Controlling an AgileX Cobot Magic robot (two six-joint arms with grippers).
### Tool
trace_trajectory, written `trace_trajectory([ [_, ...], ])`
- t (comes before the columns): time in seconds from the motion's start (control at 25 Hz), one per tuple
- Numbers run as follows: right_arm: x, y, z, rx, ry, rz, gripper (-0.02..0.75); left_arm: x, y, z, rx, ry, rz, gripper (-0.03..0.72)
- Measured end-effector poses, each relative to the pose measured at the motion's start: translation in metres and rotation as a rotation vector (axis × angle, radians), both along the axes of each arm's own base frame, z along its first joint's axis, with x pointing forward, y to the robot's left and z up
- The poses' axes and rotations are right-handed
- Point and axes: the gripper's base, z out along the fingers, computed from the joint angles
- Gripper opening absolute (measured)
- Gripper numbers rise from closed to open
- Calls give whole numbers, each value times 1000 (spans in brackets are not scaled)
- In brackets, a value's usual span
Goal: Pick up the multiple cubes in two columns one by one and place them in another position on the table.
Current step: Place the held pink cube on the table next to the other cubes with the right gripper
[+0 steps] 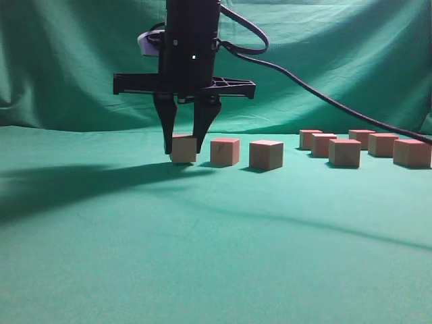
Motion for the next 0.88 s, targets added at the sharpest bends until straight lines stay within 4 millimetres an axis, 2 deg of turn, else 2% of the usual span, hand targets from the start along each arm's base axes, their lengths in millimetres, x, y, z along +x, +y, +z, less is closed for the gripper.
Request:
trace_trajectory([
  [0.4,0,1,-2,-8,5,37,257,0,0,0,0,0,0,0],
  [0.56,0,2,-2,-3,-7,61,402,0,0,0,0,0,0,0],
  [0.68,1,3,0,1,-18,71,403,0,0,0,0,0,0,0],
  [0.88,9,9,26,40,-103,127,403,0,0,0,0,0,0,0],
])
